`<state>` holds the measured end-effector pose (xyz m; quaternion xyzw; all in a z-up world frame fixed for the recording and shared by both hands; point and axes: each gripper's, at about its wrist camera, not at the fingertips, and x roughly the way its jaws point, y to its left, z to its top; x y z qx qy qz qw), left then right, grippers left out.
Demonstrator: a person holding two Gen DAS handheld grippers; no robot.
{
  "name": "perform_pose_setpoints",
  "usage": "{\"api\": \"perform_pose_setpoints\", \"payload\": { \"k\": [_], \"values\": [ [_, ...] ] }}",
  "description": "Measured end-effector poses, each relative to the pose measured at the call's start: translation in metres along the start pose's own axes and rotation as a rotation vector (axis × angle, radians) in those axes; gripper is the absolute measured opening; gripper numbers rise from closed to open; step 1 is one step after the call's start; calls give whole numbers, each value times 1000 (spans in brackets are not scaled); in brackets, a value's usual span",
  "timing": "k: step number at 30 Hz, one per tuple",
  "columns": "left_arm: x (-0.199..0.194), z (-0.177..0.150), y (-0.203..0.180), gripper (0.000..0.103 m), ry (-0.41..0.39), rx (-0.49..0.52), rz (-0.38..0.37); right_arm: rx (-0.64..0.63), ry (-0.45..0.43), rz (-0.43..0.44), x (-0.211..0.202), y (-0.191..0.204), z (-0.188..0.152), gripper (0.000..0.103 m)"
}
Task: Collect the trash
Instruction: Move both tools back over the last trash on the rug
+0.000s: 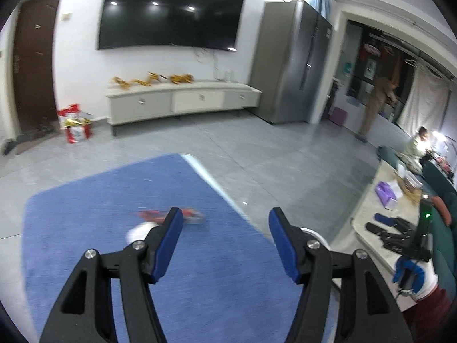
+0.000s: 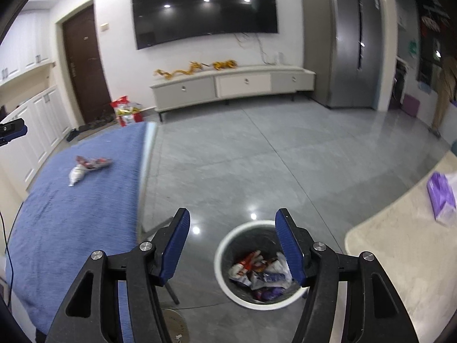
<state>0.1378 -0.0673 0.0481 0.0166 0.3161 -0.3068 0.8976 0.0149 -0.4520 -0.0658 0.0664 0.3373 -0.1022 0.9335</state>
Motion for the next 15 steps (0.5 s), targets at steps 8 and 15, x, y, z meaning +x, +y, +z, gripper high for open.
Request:
{"api": "perform_pose_setpoints", "payload": {
  "k": [8, 15],
  "values": [
    [-70, -24, 83, 65, -53, -76, 117, -102, -44, 53, -21, 57, 20, 62],
    [-103, -44, 134, 66, -76, -103, 259, -183, -55, 93, -23, 102, 30, 69]
  ]
}}
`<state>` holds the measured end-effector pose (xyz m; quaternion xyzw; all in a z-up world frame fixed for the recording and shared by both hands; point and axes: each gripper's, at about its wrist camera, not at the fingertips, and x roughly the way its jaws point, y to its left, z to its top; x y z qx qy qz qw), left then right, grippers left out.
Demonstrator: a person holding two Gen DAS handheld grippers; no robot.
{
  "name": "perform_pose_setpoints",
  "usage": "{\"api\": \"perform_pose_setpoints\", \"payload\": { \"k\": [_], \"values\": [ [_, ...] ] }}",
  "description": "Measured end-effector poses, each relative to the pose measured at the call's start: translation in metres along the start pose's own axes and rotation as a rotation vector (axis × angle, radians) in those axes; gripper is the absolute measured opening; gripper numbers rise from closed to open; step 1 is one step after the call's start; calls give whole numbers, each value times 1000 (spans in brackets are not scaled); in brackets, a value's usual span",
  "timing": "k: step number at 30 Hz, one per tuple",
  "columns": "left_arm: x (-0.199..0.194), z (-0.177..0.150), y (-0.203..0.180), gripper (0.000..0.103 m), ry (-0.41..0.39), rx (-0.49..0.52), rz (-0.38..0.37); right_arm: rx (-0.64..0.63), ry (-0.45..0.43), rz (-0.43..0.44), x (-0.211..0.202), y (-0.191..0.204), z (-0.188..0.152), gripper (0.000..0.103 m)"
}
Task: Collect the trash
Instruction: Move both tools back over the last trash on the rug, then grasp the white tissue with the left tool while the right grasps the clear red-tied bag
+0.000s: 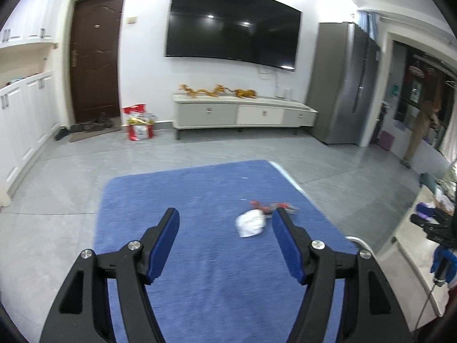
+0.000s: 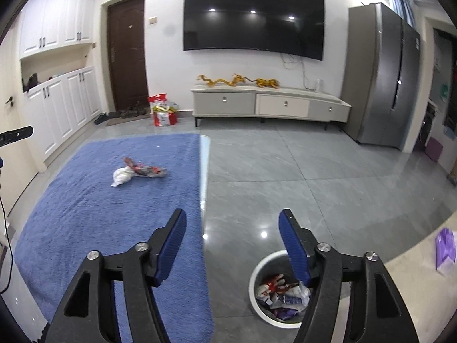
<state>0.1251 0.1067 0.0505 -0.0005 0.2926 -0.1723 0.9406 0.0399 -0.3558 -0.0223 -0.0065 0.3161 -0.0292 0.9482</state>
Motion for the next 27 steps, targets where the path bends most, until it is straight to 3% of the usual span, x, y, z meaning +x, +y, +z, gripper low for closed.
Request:
{"api": "perform_pose_setpoints", "payload": {
  "k": [4, 9, 20, 27],
  "values": [
    [-2, -5, 37, 66, 3, -25, 66, -30, 6, 30, 8, 18, 6, 69],
    [19, -17, 56, 70, 51, -59, 55, -68, 26, 74, 28, 40, 13, 71],
    [130, -44, -8, 71, 192, 24, -83, -156, 94, 168, 105, 86, 32, 73],
    [222, -42, -44, 71, 266, 71, -111, -193, 149, 228, 170, 112, 42, 73]
  ]
}}
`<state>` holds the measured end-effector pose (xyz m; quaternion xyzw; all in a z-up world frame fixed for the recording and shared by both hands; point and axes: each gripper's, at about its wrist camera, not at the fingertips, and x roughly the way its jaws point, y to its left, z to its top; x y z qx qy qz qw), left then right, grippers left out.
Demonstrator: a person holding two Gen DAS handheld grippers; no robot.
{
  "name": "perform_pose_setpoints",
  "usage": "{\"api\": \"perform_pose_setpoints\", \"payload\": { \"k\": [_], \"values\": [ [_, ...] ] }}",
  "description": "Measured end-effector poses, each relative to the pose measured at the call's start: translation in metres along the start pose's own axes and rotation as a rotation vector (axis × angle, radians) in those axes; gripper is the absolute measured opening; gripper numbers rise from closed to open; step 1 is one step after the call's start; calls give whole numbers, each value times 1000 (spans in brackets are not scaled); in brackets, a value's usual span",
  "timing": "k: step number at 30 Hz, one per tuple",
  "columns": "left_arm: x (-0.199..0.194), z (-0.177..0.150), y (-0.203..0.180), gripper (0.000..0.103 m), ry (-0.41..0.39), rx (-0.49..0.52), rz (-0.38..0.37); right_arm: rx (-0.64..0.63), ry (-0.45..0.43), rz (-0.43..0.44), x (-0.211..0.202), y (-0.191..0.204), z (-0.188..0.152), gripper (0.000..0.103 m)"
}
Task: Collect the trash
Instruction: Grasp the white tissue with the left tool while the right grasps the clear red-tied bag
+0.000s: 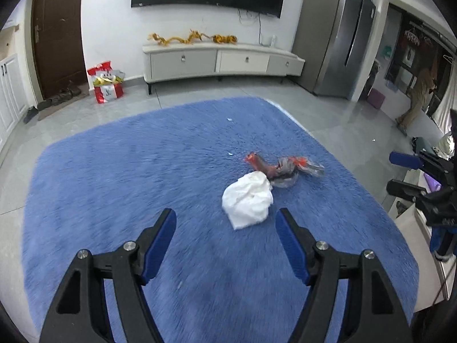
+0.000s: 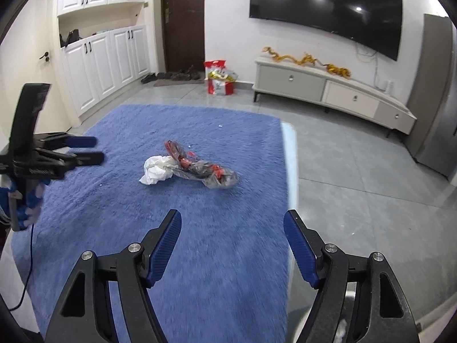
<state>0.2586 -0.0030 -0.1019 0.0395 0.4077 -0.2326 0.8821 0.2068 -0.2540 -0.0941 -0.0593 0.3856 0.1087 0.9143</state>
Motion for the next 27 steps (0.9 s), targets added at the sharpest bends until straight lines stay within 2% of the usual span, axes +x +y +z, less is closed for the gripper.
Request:
{"api": "perform_pose_setpoints", "payload": {
  "k": [5, 12, 14, 15, 18, 22, 24, 27],
  "values": [
    [55, 7, -8, 71, 53, -17, 8, 2, 30, 24, 43, 4, 14, 73],
    [78, 6, -13, 69, 64, -17, 2, 47, 32, 88, 83, 6, 32, 73],
    [80, 6, -12, 58, 67, -24, -2, 69, 35, 104, 92, 6, 35, 73],
    [82, 6, -11, 48, 72, -31, -12, 80, 36, 113, 98, 6, 36, 73],
    [83, 3, -8, 39, 68, -38, -22, 100, 41, 131, 111, 8, 42, 73],
    [77, -2, -3, 17, 65, -47, -42, 111, 54, 158, 126, 12, 47, 72],
    [72, -5, 1, 13, 62, -56, -41, 98, 70, 168, 132, 17, 46, 70],
    [62, -11, 7, 11, 55, -68, -34, 63, 99, 170, 138, 24, 41, 61]
  ]
}}
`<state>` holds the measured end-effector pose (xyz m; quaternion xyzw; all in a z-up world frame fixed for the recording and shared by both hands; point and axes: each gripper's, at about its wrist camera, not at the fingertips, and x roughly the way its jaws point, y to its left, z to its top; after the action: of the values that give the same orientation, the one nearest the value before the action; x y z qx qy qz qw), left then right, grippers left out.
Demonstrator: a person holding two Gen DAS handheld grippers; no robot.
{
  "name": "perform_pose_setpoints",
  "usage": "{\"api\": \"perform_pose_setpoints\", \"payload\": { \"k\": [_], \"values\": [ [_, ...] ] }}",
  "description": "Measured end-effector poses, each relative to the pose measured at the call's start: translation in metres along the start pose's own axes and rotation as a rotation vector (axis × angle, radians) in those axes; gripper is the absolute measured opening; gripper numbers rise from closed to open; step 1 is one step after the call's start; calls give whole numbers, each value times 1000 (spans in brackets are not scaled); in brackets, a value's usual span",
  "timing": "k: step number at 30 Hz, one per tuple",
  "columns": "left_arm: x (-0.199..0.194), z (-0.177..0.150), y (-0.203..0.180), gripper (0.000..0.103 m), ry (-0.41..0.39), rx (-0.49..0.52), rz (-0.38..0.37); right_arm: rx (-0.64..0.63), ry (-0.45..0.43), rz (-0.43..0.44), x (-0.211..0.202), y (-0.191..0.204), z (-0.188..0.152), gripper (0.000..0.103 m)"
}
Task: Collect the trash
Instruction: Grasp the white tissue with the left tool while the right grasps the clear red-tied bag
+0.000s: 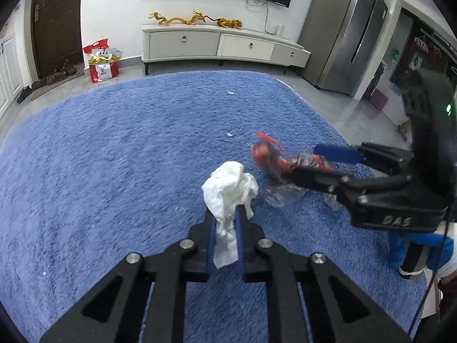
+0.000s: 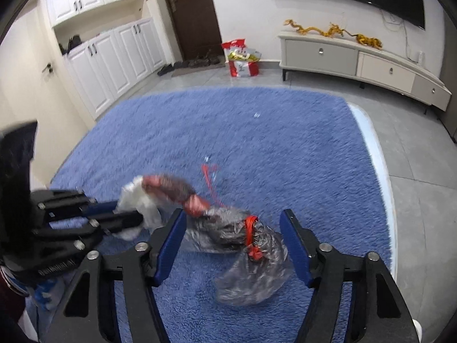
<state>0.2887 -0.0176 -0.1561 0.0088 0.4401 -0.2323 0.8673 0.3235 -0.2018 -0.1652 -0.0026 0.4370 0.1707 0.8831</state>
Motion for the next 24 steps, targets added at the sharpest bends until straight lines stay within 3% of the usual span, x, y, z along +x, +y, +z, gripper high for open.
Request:
{"api": "perform_pose_setpoints", "payload": {
  "k": [2, 6, 14, 24],
  "values": [
    [-7, -4, 2, 9, -8, -5, 9, -22, 16, -2, 3, 5, -5, 41],
    [-23, -10, 5, 8, -22, -11, 14, -76, 28, -28, 1, 16, -17, 16],
    [-62, -26, -1, 8, -58, -2, 2, -82, -23, -43, -36, 33, -39, 12],
    [-109, -43, -21, 8, -101, 23, -31, -90, -99, -52, -123, 47, -74, 12]
  ]
}}
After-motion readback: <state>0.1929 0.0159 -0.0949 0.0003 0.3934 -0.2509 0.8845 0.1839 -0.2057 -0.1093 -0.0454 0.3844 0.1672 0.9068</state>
